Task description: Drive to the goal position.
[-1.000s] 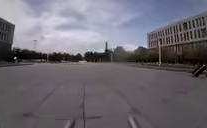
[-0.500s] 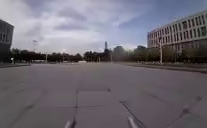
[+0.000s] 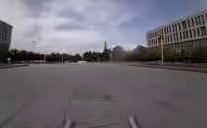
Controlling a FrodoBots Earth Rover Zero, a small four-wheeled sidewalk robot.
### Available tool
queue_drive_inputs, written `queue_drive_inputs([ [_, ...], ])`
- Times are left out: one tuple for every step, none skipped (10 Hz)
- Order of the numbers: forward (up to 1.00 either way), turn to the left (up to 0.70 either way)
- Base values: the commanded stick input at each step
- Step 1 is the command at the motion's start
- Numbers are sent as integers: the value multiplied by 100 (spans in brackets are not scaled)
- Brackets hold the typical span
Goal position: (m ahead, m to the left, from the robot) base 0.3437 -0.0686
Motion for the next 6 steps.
queue_drive_inputs([
  [100, 0],
  [0, 0],
  [0, 0],
  [0, 0],
  [0, 0],
  [0, 0],
])
